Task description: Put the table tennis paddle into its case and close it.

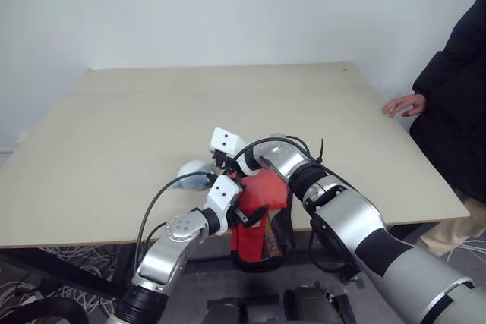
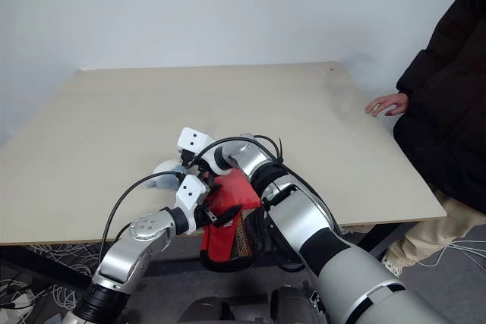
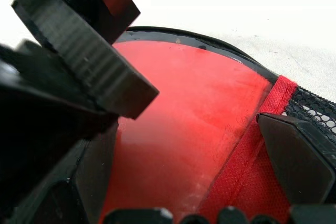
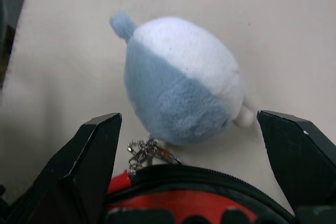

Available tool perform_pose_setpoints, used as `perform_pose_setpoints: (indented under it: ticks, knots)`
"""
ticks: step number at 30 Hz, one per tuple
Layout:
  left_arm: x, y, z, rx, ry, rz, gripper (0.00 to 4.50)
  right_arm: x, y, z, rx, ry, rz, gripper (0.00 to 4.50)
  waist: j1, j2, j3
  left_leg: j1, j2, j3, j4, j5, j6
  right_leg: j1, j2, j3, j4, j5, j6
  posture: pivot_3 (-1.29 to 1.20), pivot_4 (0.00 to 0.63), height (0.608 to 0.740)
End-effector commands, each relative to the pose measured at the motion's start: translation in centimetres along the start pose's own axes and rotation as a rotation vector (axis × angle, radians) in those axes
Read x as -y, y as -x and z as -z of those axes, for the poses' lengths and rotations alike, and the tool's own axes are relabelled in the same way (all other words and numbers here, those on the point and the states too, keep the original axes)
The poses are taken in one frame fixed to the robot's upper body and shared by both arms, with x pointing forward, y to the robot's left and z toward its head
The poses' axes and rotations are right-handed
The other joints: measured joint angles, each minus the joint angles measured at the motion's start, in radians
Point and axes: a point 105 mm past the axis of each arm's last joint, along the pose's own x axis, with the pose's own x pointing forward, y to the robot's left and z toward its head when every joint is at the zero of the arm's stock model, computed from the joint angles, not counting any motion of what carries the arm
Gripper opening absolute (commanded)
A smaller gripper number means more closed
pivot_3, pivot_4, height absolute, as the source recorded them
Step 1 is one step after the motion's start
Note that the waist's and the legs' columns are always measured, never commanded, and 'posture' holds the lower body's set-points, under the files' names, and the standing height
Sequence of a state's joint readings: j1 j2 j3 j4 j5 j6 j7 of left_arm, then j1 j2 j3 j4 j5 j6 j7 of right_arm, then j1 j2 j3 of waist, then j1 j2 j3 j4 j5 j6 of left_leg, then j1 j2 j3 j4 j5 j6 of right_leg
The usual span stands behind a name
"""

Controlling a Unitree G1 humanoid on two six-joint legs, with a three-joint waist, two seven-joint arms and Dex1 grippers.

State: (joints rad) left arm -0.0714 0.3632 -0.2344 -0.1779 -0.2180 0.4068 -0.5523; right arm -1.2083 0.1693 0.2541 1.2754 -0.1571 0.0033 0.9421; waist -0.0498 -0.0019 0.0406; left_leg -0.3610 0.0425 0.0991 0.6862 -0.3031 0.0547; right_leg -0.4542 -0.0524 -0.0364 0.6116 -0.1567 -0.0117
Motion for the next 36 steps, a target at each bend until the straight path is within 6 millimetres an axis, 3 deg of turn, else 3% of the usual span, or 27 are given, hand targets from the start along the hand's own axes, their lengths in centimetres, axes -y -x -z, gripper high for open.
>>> perform_pose_setpoints:
  ticks: [1, 8, 23, 26, 36]
  knots:
    - [0.0, 0.1, 0.1, -0.003, -0.004, -0.003, 4.50, -3.5, -3.1, -5.7, 0.141, 0.052, -0.114, 4.48, 0.000, 0.000, 0.000, 0.000, 0.000, 0.000, 0.000, 0.000, 0.000, 0.000, 0.000, 0.000, 0.000, 0.000, 0.000, 0.00, 0.000, 0.740]
    - [0.0, 0.2, 0.2, -0.005, -0.002, -0.004, 4.50, -4.5, -3.9, -6.9, 0.167, 0.038, -0.139, 4.48, 0.000, 0.000, 0.000, 0.000, 0.000, 0.000, 0.000, 0.000, 0.000, 0.000, 0.000, 0.000, 0.000, 0.000, 0.000, 0.00, 0.000, 0.740]
    - [0.2, 0.3, 0.3, -0.005, 0.003, -0.009, 4.50, -5.7, -5.1, -5.9, 0.111, 0.073, -0.144, 4.48, -0.001, 0.000, 0.000, 0.000, 0.000, 0.000, 0.000, 0.000, 0.000, 0.000, 0.000, 0.000, 0.000, 0.000, 0.000, 0.00, 0.000, 0.740]
    - [0.2, 0.3, 0.3, -0.006, 0.002, -0.010, 4.50, -5.7, -5.1, -5.9, 0.111, 0.069, -0.141, 4.04, -0.001, 0.000, 0.000, 0.000, 0.000, 0.000, 0.000, 0.000, 0.000, 0.000, 0.000, 0.000, 0.000, 0.000, 0.000, 0.00, 0.000, 0.740]
    - [0.0, 0.2, 0.3, -0.005, 0.002, -0.012, 4.50, -6.5, -5.3, -5.9, 0.107, 0.066, -0.189, 1.40, -0.001, 0.000, 0.000, 0.000, 0.000, 0.000, 0.000, 0.000, 0.000, 0.000, 0.000, 0.000, 0.000, 0.000, 0.000, 0.00, 0.000, 0.740]
